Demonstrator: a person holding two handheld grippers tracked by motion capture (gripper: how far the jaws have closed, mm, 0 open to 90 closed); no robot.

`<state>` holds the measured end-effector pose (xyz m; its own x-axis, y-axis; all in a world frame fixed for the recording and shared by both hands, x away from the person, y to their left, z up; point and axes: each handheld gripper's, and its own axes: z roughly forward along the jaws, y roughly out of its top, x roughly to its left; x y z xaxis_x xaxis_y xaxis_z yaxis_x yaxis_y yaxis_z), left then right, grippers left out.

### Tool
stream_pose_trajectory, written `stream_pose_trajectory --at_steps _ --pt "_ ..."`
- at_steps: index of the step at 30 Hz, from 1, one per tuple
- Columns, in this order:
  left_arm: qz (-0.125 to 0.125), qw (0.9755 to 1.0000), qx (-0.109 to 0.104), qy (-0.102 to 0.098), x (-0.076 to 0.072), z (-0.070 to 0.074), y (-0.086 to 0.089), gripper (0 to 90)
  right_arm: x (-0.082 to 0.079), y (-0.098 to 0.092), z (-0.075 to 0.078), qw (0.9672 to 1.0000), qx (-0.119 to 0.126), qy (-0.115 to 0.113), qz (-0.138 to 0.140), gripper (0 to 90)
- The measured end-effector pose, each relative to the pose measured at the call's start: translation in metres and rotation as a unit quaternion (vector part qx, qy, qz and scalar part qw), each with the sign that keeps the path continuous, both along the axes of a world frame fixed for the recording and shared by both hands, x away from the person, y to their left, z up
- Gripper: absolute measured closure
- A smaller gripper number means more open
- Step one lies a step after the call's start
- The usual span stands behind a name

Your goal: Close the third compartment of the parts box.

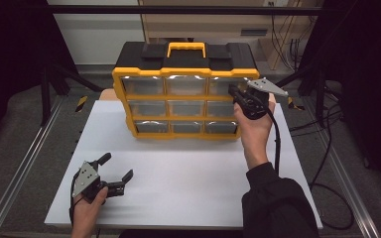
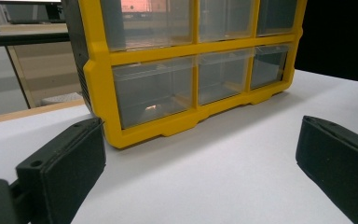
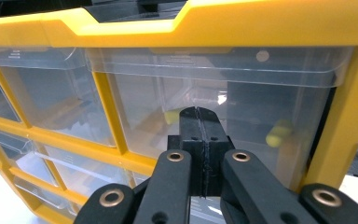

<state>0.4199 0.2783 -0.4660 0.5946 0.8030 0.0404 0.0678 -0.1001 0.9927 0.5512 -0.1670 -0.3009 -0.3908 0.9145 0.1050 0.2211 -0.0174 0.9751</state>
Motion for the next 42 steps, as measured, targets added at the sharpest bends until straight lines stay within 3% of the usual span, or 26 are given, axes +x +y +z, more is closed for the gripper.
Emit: stream_pose_trajectory --at_steps 17,42 --pt "0.001 1.0 -0.002 0.0 0.0 0.0 0.0 0.9 -0.001 0.002 0.001 1.0 0.0 0.001 0.009 90.0" --pt "-0.001 1.0 -0.005 -0.002 0.0 0.001 0.001 0.9 -0.02 0.003 0.01 0.9991 -0.008 -0.008 0.042 90.0"
